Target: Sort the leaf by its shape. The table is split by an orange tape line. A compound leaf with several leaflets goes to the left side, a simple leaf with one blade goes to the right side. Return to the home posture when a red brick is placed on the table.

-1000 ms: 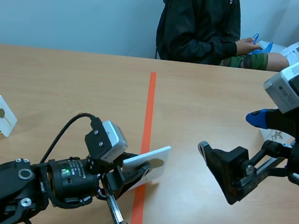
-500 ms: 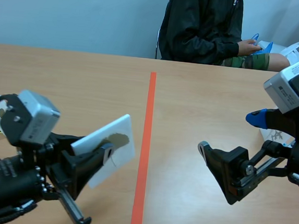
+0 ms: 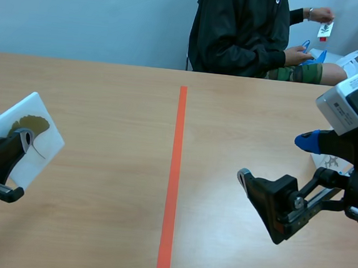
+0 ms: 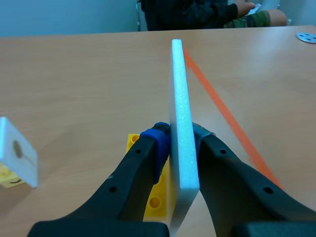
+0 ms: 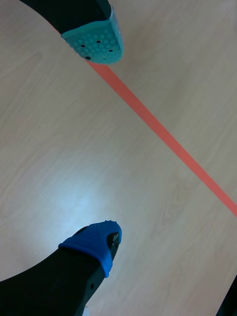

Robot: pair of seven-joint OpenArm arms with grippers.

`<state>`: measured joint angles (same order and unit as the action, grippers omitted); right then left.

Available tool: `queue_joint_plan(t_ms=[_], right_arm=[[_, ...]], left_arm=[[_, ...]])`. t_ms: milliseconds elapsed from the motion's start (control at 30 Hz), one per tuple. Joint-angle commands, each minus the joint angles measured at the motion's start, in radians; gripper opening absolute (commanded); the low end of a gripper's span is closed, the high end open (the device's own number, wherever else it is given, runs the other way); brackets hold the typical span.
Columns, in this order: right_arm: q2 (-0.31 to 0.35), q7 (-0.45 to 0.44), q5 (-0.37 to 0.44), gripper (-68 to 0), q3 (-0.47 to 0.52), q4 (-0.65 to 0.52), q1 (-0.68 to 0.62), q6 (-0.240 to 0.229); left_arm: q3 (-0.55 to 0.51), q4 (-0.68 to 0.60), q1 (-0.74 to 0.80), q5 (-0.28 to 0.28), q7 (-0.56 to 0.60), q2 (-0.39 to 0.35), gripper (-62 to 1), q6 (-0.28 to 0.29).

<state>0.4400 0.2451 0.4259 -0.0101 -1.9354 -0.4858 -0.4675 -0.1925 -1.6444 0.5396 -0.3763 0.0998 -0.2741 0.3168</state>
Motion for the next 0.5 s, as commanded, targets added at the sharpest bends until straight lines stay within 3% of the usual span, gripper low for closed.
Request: queue_joint_plan(t_ms=[0,133,233,467], right_arm=[[0.003,-0.016,0.003,0.4,0.004,-0.003,0.002,0.004],[0.003,-0.016,0.003,0.4,0.005,-0.003,0.004,0.004],[0.003,-0.016,0.003,0.4,0.005,-0.003,0.004,0.004],[0.003,-0.016,0.003,0.4,0.005,-0.003,0.004,0.004]], left_arm=[[0.010,0.021,-0.008,-0.010,0.012,-0.004,-56.9,-0.019],[0.006,0.087,-0.022,-0.056,0.021,-0.003,-56.9,-0.092],[0.006,0.158,-0.051,-0.058,0.049,-0.003,-56.9,-0.121],[0.006,0.331,-0.160,-0.058,0.106,-0.003,-56.9,-0.141]])
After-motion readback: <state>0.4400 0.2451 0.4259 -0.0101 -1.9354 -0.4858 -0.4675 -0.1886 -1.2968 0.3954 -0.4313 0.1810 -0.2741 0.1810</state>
